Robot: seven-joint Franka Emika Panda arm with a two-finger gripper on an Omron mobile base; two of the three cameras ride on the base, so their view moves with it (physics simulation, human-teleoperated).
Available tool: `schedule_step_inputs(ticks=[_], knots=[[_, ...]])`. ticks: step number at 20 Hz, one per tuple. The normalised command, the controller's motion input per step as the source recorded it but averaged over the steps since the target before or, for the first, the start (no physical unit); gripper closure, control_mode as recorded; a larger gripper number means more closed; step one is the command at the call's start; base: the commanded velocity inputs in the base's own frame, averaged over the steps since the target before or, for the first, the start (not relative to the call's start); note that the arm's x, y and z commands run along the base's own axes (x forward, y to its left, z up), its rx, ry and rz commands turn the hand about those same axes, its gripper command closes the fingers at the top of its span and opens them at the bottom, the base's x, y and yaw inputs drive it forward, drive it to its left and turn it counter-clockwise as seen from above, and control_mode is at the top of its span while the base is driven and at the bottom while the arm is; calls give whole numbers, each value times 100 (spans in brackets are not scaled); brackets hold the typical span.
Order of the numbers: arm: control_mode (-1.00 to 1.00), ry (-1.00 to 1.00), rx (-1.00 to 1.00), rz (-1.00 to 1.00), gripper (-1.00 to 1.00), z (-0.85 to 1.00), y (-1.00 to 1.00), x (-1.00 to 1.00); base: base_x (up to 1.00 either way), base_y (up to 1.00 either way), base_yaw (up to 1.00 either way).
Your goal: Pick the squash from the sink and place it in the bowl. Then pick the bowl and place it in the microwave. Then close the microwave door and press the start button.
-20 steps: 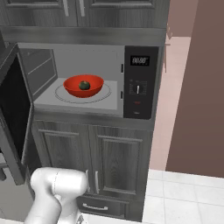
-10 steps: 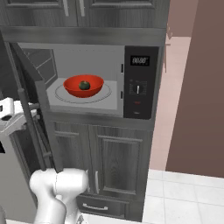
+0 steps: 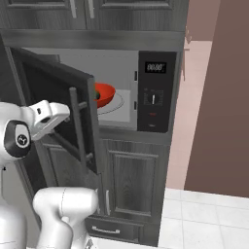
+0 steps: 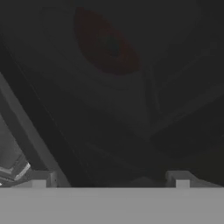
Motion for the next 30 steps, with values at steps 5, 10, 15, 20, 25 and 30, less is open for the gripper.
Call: schedule_step_inputs(ticks=[5, 10, 15, 20, 25, 30], knots=[[-100, 0, 0, 11, -100, 0, -20, 100, 0, 0, 0], [-100, 0, 0, 14, -100, 0, -12, 100, 0, 0, 0], [-100, 0, 0, 14, -100, 0, -1, 100, 0, 0, 0], [-100, 0, 0, 14, -100, 0, -6, 87, 0, 0, 0], [-100, -1, 0, 13, -100, 0, -12, -2, 0, 0, 0], [-100, -8, 0, 10, -100, 1, -3, -78, 0, 0, 0]])
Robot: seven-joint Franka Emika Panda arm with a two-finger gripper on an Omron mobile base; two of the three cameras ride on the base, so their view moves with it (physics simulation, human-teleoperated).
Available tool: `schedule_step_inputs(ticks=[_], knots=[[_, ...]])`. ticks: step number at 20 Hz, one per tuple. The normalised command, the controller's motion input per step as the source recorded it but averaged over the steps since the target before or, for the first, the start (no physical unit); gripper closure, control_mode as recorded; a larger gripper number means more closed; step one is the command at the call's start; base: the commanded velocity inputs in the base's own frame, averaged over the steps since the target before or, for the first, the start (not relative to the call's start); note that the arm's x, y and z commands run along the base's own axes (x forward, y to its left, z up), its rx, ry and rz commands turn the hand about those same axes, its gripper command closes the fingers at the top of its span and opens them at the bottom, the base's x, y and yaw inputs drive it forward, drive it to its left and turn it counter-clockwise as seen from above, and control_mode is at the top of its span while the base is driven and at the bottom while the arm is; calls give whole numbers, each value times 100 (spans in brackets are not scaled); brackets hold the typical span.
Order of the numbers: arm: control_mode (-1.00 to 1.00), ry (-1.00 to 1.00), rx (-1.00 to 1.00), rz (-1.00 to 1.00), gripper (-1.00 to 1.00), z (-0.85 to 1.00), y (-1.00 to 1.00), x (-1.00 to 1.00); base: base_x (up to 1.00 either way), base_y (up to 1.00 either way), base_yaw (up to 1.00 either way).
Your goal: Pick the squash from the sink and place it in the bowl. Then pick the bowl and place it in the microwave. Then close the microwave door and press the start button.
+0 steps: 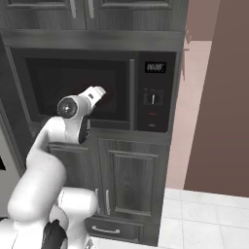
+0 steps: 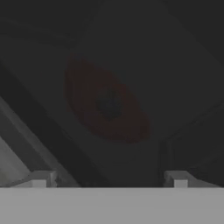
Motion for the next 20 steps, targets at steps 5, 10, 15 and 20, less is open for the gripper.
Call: schedule_step_inputs(ticks=[5, 10, 15, 20], knots=[[-100, 4, 12, 0, -100, 18, -1, -98, 0, 0, 0], [-100, 14, 30, -20, -100, 59, -29, -100, 0, 0, 0], [-100, 27, 39, -24, -100, 25, -50, -94, 0, 0, 0], [-100, 20, 51, -24, -100, -2, -74, -46, 0, 0, 0]])
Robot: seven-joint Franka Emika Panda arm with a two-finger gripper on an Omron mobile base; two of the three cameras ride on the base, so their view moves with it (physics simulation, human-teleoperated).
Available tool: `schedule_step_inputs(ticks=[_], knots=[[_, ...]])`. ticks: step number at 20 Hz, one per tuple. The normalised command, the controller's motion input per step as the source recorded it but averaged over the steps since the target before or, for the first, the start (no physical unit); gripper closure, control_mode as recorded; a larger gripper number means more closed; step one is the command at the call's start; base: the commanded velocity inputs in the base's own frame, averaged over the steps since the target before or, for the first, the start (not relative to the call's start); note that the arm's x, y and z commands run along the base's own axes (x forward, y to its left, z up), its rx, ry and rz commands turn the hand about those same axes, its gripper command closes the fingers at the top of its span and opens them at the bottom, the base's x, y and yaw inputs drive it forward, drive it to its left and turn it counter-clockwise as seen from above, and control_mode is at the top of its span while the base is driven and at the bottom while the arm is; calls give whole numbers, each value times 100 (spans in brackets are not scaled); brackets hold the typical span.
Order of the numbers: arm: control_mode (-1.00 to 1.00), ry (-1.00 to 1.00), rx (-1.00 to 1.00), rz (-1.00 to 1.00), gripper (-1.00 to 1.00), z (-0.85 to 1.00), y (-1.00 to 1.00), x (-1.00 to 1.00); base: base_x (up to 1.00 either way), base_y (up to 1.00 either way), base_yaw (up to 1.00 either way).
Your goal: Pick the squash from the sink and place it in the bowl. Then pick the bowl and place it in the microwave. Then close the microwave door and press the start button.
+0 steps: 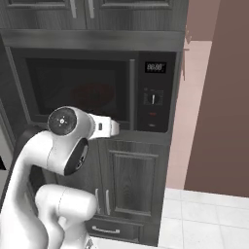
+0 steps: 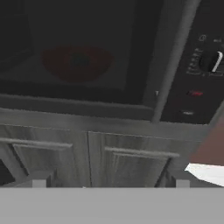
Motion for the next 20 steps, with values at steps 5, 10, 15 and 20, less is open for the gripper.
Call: schedule_step_inputs(ticks=[5, 10, 15, 20], knots=[[-100, 5, 68, -31, -100, -26, -76, -1, 0, 0, 0], [-100, 0, 67, -42, -100, -40, -12, 18, 0, 0, 0], [-100, 0, 69, -35, -100, -7, 0, 15, 0, 0, 0], [-100, 0, 63, -26, -100, 0, -30, 9, 0, 0, 0]])
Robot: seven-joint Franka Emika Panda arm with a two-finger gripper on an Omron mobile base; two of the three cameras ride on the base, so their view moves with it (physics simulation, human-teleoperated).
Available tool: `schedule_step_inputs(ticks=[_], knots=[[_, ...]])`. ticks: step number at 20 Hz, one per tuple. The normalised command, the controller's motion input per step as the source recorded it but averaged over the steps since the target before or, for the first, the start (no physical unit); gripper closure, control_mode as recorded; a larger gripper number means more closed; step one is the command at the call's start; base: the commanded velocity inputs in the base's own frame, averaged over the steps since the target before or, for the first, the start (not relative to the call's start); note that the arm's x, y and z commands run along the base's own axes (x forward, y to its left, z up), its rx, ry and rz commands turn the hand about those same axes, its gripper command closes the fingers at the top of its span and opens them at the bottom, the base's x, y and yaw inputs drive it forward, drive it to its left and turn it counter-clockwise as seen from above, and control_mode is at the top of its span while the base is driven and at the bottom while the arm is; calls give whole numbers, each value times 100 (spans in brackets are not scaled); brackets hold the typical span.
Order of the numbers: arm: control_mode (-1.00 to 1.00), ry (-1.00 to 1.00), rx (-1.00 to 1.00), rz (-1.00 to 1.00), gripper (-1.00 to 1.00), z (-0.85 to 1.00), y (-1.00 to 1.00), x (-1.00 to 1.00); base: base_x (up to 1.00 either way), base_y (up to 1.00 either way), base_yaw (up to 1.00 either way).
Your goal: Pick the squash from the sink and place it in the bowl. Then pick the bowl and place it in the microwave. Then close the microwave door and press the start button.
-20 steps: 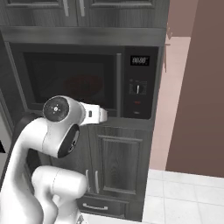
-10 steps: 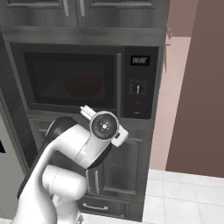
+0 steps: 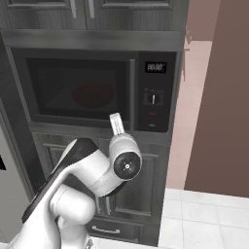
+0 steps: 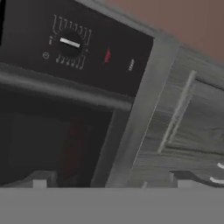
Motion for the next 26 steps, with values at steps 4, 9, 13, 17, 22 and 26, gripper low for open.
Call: schedule_step_inputs(ticks=[4, 9, 13, 17, 22, 26], knots=[[-100, 0, 52, -19, -100, -2, -65, 26, 0, 0, 0], [-100, 0, 33, -6, -100, -21, -49, 41, 0, 0, 0], [-100, 0, 7, 0, 100, -19, -3, 29, 0, 0, 0], [-100, 0, 0, 0, 100, -3, 15, 26, 0, 0, 0], [-100, -1, 0, -4, 100, 0, 0, 25, 0, 0, 0], [-100, 0, 0, -12, 100, -4, 0, 49, 0, 0, 0]])
